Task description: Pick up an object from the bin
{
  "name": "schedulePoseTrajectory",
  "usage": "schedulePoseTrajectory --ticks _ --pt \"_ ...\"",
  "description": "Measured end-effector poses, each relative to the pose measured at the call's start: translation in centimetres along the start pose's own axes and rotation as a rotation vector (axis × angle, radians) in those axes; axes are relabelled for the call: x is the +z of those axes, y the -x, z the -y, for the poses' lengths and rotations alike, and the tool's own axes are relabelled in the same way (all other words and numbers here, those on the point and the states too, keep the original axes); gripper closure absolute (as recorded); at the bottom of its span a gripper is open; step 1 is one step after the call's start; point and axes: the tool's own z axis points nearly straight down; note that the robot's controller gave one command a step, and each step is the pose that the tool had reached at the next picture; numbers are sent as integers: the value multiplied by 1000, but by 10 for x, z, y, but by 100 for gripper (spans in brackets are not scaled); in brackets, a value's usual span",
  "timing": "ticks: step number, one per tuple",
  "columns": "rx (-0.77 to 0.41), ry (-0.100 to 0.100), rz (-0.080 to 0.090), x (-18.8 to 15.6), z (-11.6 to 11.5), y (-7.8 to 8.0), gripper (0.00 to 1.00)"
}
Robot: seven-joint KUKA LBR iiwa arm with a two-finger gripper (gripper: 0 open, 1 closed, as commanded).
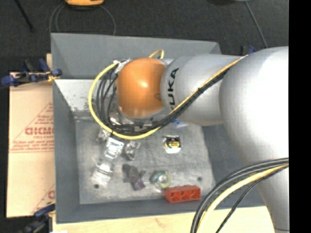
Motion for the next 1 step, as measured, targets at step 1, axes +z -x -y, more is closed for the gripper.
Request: schedulePoseTrajectory --ticks 1 --pt "2 -1 1 -1 0 1 100"
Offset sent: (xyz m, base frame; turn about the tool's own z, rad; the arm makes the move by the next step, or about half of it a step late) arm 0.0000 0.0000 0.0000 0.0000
